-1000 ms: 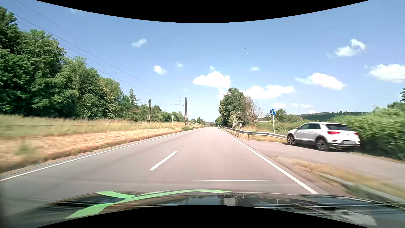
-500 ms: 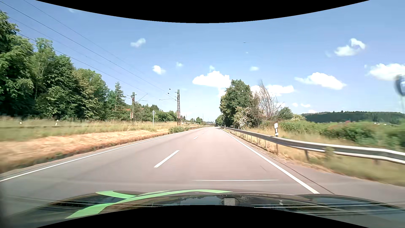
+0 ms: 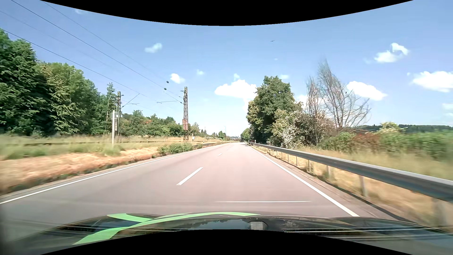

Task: Follow the waypoints while adhering to traffic rules and regulations

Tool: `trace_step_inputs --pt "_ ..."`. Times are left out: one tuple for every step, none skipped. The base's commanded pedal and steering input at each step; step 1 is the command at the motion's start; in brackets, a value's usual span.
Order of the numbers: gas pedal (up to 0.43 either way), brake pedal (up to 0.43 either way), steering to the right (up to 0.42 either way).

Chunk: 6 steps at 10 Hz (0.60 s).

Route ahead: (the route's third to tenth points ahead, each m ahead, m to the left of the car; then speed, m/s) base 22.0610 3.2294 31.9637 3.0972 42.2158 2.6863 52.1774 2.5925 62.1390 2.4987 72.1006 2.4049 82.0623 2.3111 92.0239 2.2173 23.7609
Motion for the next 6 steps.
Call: trace_step_inputs --pt "0.26 0.0 -0.003" --pt "0.268 0.0 -0.002" --pt "0.28 0.0 -0.002" --pt "0.287 0.0 -0.002" --pt "0.287 0.0 -0.002" --pt "0.299 0.0 -0.002"
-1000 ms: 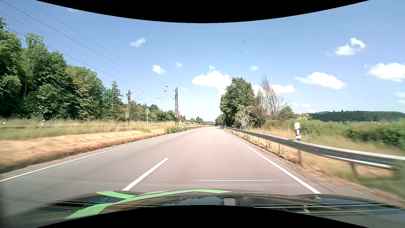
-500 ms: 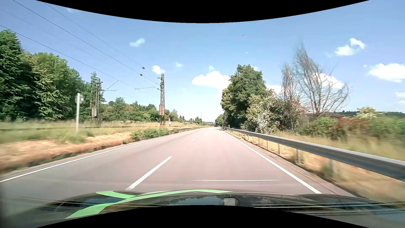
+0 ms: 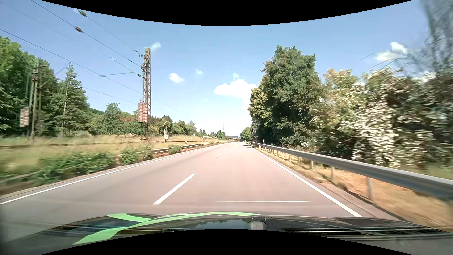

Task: Follow the waypoints while adhering to traffic rules and regulations

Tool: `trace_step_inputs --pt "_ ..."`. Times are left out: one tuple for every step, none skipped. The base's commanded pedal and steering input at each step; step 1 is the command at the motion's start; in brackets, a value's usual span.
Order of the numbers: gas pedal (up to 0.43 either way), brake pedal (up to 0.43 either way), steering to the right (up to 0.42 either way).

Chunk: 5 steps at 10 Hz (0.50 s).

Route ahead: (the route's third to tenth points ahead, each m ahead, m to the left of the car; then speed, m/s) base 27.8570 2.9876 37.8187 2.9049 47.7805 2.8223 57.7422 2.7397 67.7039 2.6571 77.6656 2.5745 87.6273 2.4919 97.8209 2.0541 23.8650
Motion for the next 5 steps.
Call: trace_step_inputs --pt "0.299 0.0 -0.002" --pt "0.311 0.0 -0.002" --pt "0.311 0.0 -0.002" --pt "0.311 0.0 -0.002" --pt "0.299 0.0 -0.002"
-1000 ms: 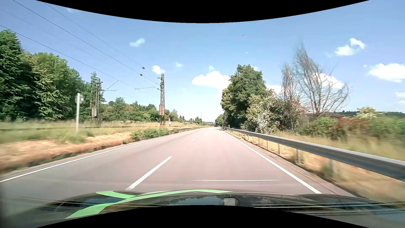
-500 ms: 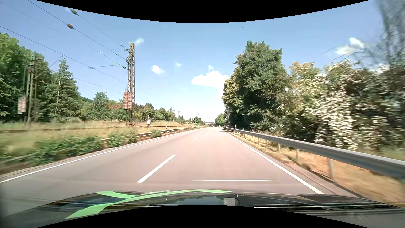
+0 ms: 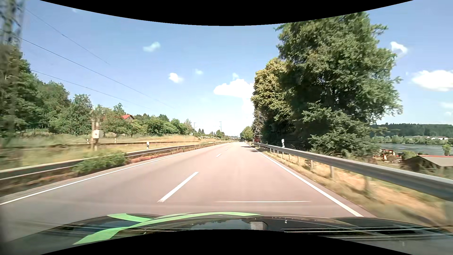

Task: Follow the waypoints while adhering to traffic rules and regulations

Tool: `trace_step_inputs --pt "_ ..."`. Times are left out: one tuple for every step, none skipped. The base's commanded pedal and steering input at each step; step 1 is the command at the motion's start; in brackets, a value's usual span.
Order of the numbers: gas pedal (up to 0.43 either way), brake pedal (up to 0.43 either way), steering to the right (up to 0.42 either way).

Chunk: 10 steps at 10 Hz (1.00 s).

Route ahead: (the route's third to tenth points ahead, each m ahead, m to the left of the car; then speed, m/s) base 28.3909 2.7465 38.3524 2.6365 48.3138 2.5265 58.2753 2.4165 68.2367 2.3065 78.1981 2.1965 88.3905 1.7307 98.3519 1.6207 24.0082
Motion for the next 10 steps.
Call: trace_step_inputs --pt "0.268 0.0 -0.003" --pt "0.248 0.0 -0.003" --pt "0.24 0.0 -0.002" --pt "0.24 0.0 -0.002" --pt "0.209 0.0 -0.002" --pt "0.189 0.0 -0.002" --pt "0.189 0.0 -0.002" --pt "0.197 0.0 -0.002" --pt "0.197 0.0 -0.003" --pt "0.209 0.0 -0.002"
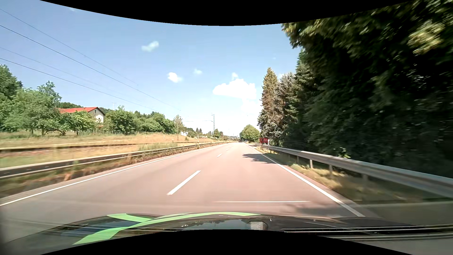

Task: Follow the waypoints while adhering to traffic rules and regulations

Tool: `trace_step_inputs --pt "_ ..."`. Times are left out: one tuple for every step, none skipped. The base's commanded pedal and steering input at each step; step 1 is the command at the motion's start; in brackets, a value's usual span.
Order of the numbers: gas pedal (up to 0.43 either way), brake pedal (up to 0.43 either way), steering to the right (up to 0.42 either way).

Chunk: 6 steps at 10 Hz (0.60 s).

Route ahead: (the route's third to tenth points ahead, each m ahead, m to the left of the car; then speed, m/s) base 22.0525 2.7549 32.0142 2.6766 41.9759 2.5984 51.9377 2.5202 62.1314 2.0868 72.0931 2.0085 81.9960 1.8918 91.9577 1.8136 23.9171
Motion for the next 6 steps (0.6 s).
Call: trace_step_inputs --pt "0.22 0.0 -0.002" --pt "0.24 0.0 -0.002" --pt "0.24 0.0 -0.002" --pt "0.24 0.0 -0.001" --pt "0.22 0.0 -0.001" --pt "0.209 0.0 -0.001"
